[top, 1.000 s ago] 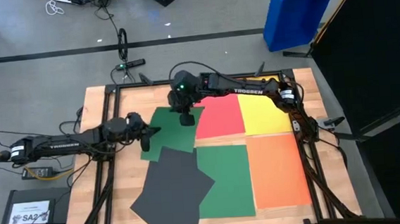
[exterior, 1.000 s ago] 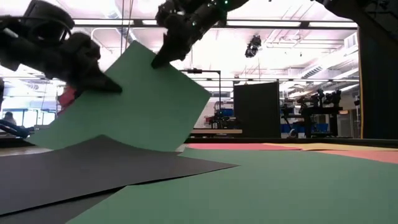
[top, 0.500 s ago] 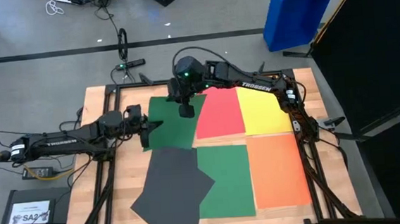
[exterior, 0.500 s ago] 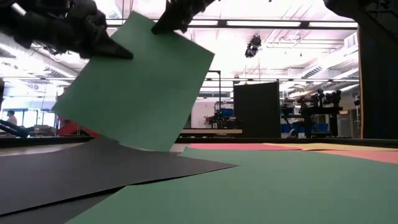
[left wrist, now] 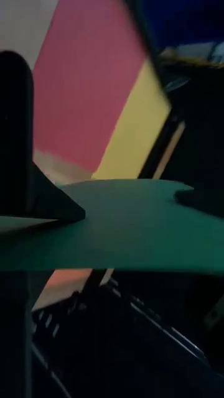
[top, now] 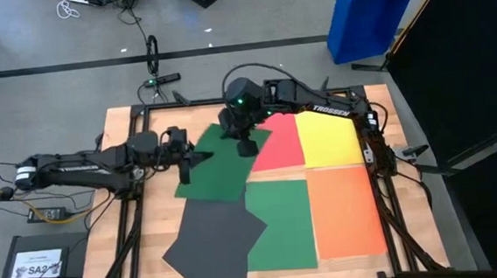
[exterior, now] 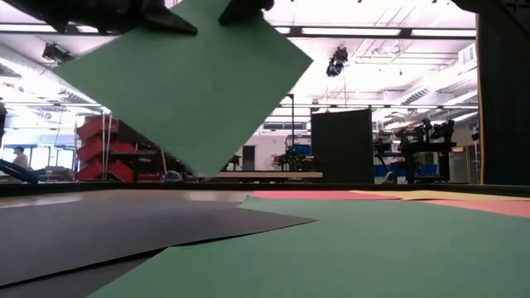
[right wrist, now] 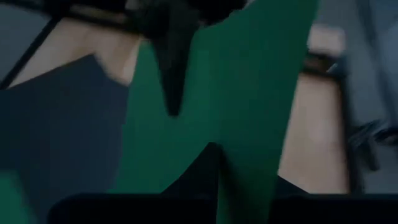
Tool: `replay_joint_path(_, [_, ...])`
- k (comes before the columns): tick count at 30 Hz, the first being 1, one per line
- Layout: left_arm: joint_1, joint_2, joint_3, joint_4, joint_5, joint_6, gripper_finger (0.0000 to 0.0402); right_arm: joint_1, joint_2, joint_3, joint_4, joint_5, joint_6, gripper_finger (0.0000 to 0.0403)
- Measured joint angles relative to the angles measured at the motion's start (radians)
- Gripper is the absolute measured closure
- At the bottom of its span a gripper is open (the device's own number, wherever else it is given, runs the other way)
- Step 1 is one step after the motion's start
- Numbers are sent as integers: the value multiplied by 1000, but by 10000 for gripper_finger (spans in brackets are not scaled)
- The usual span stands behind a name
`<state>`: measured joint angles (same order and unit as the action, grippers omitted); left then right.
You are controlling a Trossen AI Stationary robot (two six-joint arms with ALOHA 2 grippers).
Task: Organize paper
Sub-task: Stack the green colored paper on top of the green colored papers
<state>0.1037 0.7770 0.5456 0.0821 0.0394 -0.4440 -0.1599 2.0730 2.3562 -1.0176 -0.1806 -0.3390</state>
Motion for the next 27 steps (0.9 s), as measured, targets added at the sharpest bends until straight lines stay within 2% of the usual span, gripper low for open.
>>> replay_joint_path(5, [-122, 113, 4, 104, -76, -121, 401, 8, -7, 0, -165, -48, 31, 403])
replay_joint_path(11, [-321, 249, 4, 241, -294, -201, 401, 39, -6, -1, -265, -89, 44, 403])
replay_joint_path(16, [-452, 353, 4, 384, -453, -248, 401, 62, -6, -7, -260, -146, 56, 403])
replay_joint_path(20, [-520, 456, 4, 458, -548, -319, 402, 68, -5, -73, -225, -163, 73, 403])
replay_joint_path(27, [-582, 619, 4, 567, -623, -408, 401, 95, -5, -264, -105, -210, 122, 403])
